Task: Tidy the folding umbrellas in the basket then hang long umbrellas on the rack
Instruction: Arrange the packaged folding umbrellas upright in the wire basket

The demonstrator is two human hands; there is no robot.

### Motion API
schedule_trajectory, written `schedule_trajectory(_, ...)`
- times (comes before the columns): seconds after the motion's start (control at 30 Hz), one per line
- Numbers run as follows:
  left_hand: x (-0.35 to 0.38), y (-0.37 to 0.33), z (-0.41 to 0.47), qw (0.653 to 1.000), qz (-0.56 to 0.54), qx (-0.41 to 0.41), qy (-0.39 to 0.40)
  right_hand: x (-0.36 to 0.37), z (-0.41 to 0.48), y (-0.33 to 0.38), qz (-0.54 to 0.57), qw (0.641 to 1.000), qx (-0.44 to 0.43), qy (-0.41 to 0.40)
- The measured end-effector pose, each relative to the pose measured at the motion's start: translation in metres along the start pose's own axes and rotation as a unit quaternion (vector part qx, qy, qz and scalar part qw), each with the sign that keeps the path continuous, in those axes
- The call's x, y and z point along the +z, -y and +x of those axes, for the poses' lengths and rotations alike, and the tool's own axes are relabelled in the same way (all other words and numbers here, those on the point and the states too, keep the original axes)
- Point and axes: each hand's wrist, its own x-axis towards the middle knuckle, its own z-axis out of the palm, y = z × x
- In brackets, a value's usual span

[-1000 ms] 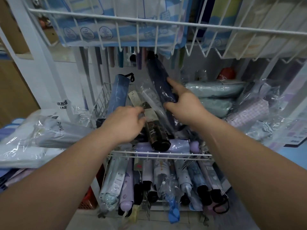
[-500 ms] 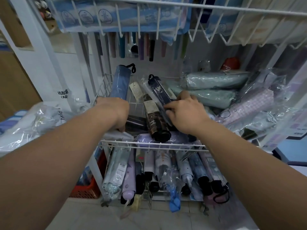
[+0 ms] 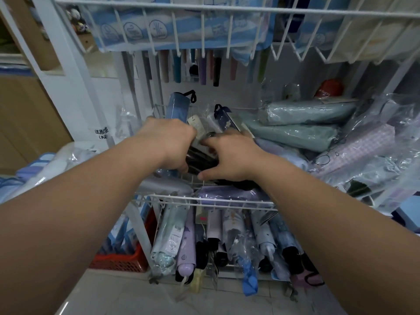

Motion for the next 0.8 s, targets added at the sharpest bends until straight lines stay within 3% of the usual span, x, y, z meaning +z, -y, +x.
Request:
schedule_trajectory(0.1, -0.007, -0.001, -0.002, 0.998, 0.029, 0.016, -0.056, 0.006, 0.017, 0.008, 0.089, 0.996, 0.000, 0.022)
schedule_trajectory(0.23, 0.003, 0.001, -0.007, 0.990, 0.064, 0.006, -0.123, 0.014, 0.030, 0.008, 0.110, 0.993, 0.016, 0.028)
schedule_trajectory(0.3, 0.017, 0.001, -0.014, 0.972, 0.089, 0.016, -0.218, 0.015, 0.034, 0.005, 0.124, 0.992, 0.027, 0.019)
schedule_trajectory(0.37, 0.034, -0.002, -0.029, 0.936, 0.054, 0.038, -0.347, 0.012, 0.035, 0.000, 0.157, 0.987, 0.040, 0.007)
schedule_trajectory(0.43, 0.053, -0.006, -0.047, 0.908, 0.017, 0.050, -0.416, 0.010, 0.035, -0.002, 0.182, 0.982, 0.051, 0.007)
schedule_trajectory(0.67, 0.093, -0.010, -0.080, 0.945, -0.046, 0.042, -0.320, 0.012, 0.037, 0.006, 0.159, 0.985, 0.069, 0.015)
schedule_trajectory(0.8, 0.116, -0.012, -0.104, 0.944, -0.182, -0.074, -0.264, 0.014, 0.033, 0.014, 0.143, 0.988, 0.054, 0.031)
